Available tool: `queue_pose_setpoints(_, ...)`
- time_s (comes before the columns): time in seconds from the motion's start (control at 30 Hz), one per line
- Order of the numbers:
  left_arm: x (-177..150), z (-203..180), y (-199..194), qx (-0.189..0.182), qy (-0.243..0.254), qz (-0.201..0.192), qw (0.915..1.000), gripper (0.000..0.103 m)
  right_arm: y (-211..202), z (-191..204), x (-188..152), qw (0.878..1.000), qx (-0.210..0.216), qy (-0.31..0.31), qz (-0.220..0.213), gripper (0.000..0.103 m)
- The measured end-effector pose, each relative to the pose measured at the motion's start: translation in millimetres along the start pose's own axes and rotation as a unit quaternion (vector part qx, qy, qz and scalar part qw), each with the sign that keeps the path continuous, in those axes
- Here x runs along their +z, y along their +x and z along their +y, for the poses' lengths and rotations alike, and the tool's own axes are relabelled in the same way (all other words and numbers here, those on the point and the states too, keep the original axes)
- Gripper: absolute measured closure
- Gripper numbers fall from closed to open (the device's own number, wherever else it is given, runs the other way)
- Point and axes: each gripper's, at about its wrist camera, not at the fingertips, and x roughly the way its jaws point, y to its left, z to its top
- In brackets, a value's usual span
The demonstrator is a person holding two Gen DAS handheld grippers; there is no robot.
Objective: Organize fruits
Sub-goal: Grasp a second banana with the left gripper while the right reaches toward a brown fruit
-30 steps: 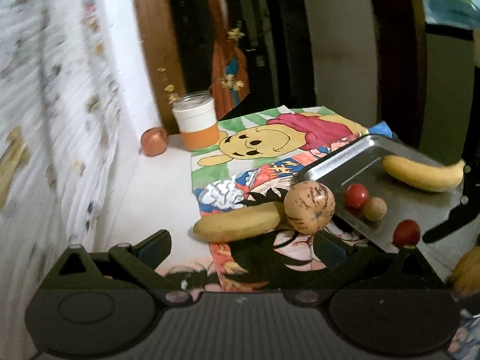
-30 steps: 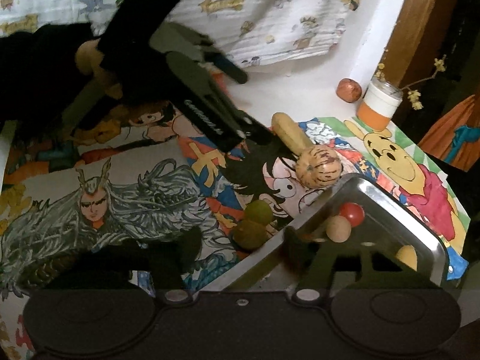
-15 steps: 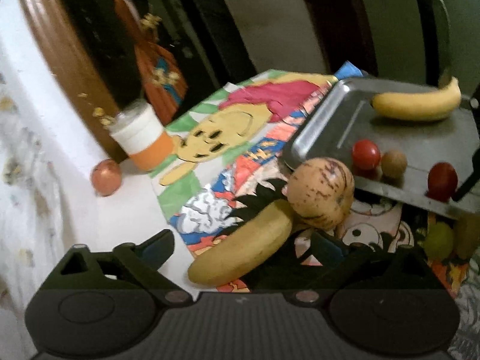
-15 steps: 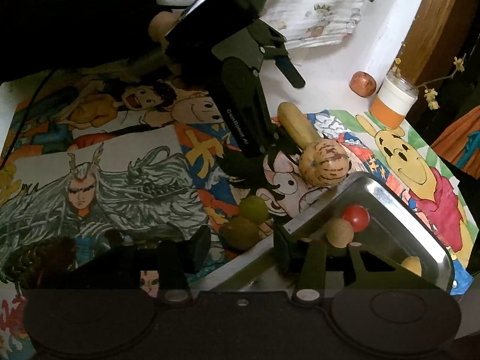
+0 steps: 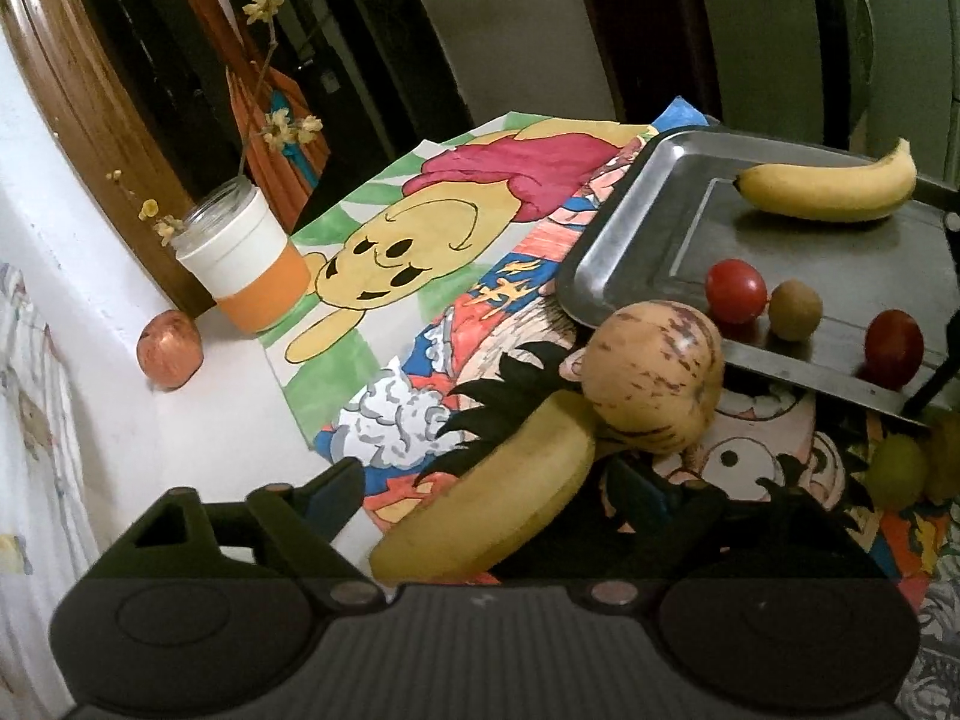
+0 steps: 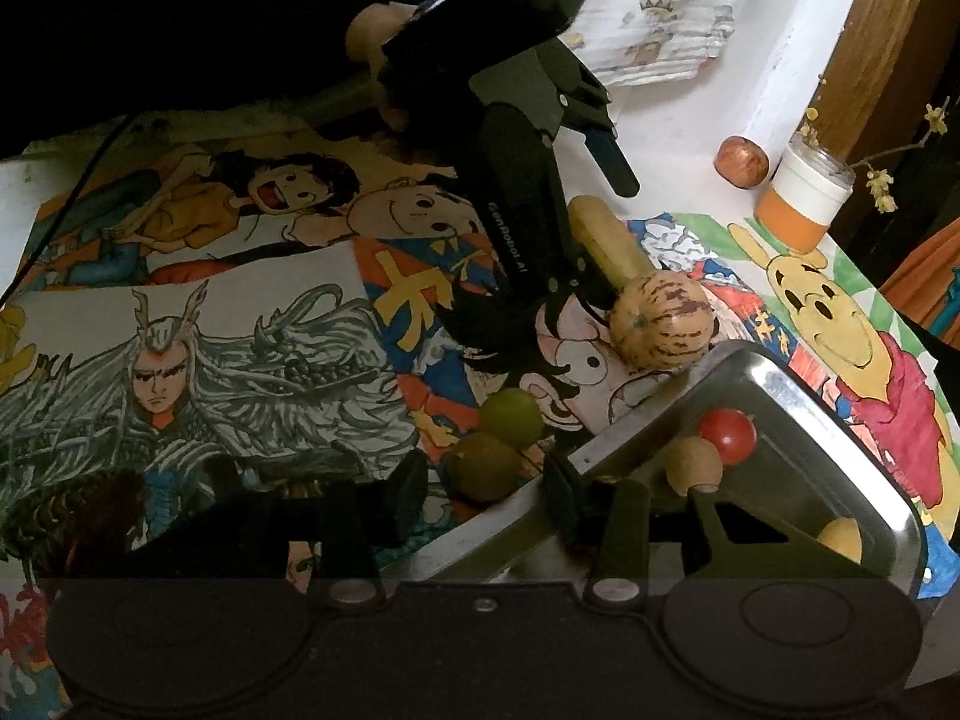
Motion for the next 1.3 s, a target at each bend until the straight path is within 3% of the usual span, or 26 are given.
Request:
queue_pose_setpoints(0.3, 6.7, -4.3, -1.0, -0.025, 0.028, 0.014, 0.9992, 0.041, 0.0, 0.4, -0.2, 1.0, 0.009, 0.003, -0.006, 0.066)
queue_pose_setpoints(0.6, 19.5, -9.6, -0.3, -0.031, 0.046, 0.063, 0.9965, 0.051, 0.7, 1.2, 0.8, 1.0, 0.002, 0.007, -0.008, 0.073)
queue_pose_setpoints(0.97, 25.0, -16.3, -13.6, -0.015, 0.019, 0.112, 0.9934, 0.051, -3.1, 2.0, -2.7, 0.999, 0.013, 0.032, -0.019, 0.074)
queue_pose_setpoints(1.23, 20.0, -30.1, -13.7, 0.004, 0.058, 0.108, 0.9924, 0.045, -6.2, 5.3, -4.9, 0.998, 0.031, 0.052, -0.03, 0.074)
queue_pose_setpoints(1.3, 19.7, -27.7, -14.7, 0.006, 0.045, 0.104, 0.9935, 0.051, -7.0, 4.6, -6.6, 0.997, 0.032, 0.056, -0.031, 0.074)
